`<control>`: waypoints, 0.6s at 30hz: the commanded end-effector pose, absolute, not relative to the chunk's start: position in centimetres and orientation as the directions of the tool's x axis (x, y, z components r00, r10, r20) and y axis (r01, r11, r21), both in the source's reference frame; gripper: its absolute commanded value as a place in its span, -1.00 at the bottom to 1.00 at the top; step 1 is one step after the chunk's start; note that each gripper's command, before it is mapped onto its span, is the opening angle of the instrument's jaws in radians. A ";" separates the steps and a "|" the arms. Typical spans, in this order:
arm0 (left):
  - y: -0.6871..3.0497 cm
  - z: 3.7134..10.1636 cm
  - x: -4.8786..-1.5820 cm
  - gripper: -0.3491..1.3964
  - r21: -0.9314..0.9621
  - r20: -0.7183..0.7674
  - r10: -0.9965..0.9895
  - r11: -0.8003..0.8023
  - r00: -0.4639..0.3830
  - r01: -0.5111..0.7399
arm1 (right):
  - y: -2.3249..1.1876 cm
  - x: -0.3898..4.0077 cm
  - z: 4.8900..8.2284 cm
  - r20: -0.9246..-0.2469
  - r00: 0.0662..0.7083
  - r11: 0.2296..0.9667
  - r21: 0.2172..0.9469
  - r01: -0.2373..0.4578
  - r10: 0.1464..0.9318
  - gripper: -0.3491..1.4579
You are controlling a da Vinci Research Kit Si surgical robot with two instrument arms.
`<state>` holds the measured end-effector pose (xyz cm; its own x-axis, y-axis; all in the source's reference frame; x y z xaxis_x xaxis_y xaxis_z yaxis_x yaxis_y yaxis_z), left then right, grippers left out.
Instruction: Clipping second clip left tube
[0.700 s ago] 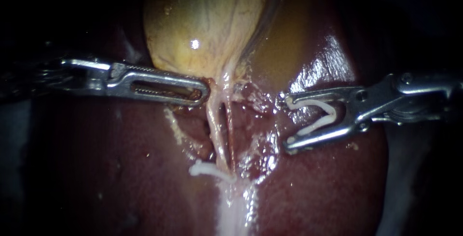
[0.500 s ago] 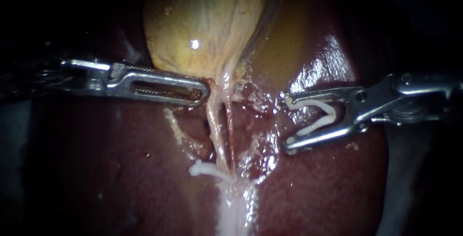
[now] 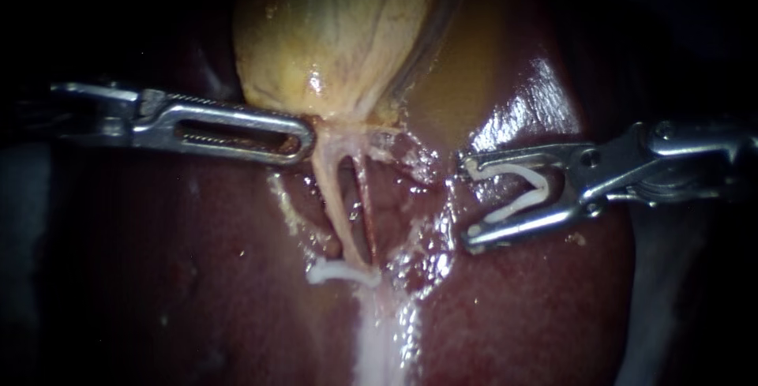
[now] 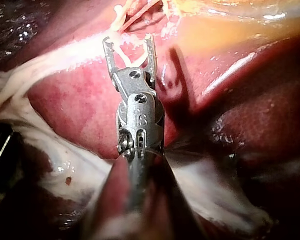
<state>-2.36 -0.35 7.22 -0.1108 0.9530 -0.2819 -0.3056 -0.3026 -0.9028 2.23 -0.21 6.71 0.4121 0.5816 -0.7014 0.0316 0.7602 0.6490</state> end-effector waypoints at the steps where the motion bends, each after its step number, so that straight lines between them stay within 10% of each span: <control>1: -0.35 7.20 -2.37 -1.00 -0.901 -0.289 0.951 -0.310 -0.112 -0.303 | -0.21 2.24 6.71 -0.701 0.412 0.760 0.649 0.031 0.582 -0.07; 18: -0.35 7.21 -2.40 -1.00 -0.901 -0.289 0.951 -0.309 -0.110 -0.304 | -0.63 2.99 7.07 -0.718 0.409 0.772 0.633 0.049 0.563 -0.07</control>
